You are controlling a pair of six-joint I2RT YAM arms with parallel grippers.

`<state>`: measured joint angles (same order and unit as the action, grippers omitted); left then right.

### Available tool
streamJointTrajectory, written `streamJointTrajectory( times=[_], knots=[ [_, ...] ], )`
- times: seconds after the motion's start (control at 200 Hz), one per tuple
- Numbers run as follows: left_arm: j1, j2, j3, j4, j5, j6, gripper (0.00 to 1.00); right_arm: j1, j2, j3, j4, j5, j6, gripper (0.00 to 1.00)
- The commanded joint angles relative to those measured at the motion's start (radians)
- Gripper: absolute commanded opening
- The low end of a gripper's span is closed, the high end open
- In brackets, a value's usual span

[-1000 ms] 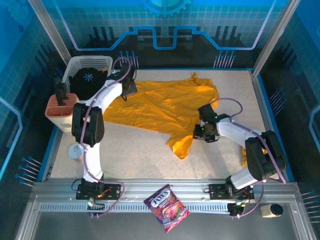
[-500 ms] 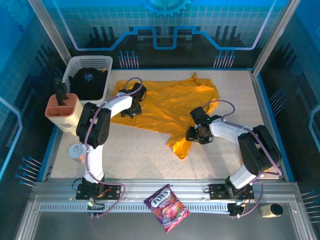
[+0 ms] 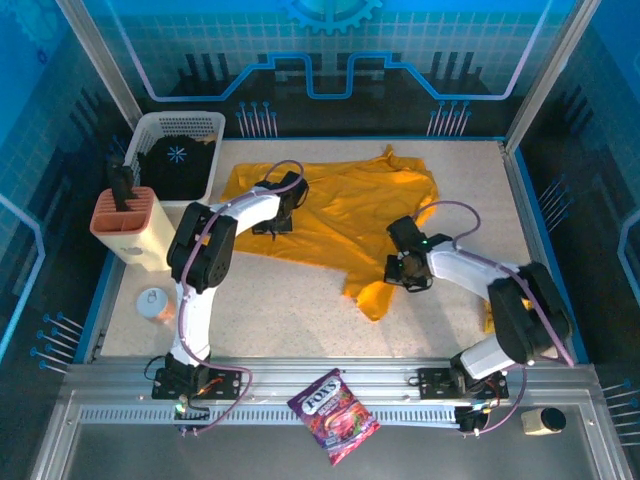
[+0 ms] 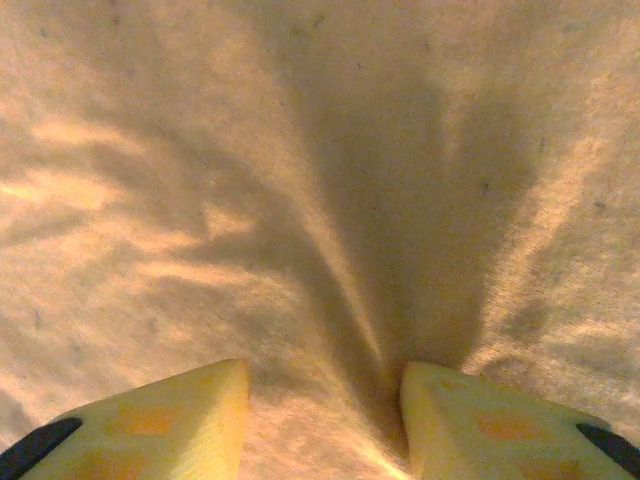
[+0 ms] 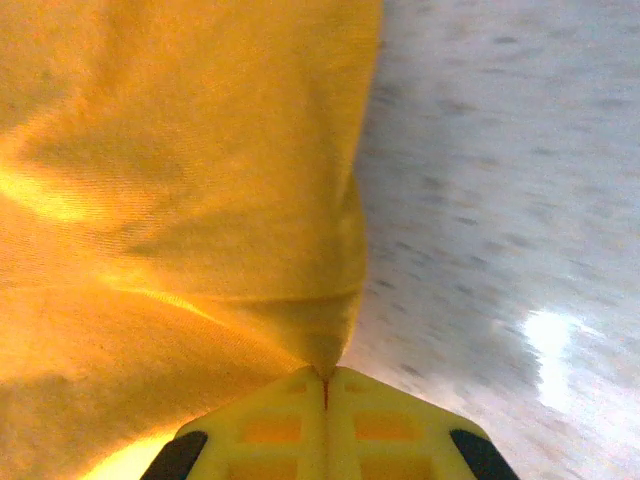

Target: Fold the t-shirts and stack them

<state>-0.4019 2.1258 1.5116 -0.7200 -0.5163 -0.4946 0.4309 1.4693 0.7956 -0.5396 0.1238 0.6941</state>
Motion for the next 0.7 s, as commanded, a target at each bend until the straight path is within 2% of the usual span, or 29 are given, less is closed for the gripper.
streamJointTrajectory(
  times=[0.0,0.19,0.335,0.475,0.696],
  knots=[
    [-0.058,-0.046,-0.12,-0.091,0.054,-0.006,0.45,-0.048,-0.15,-0.023,-0.167,0.115,-0.052,0.0],
    [-0.155,-0.136,-0.309,-0.046,0.141,-0.097,0.44,-0.15,-0.315,-0.03,-0.287,0.13,-0.124,0.0],
    [-0.191,-0.185,-0.415,-0.005,0.185,-0.163,0.43,-0.148,-0.331,0.046,-0.31,0.068,-0.167,0.0],
    [-0.193,-0.208,-0.431,0.002,0.182,-0.175,0.43,-0.057,-0.249,0.173,-0.278,-0.021,-0.173,0.0],
    [-0.192,-0.207,-0.379,-0.005,0.18,-0.169,0.39,0.131,0.045,0.383,-0.201,-0.056,-0.127,0.0]
  ],
)
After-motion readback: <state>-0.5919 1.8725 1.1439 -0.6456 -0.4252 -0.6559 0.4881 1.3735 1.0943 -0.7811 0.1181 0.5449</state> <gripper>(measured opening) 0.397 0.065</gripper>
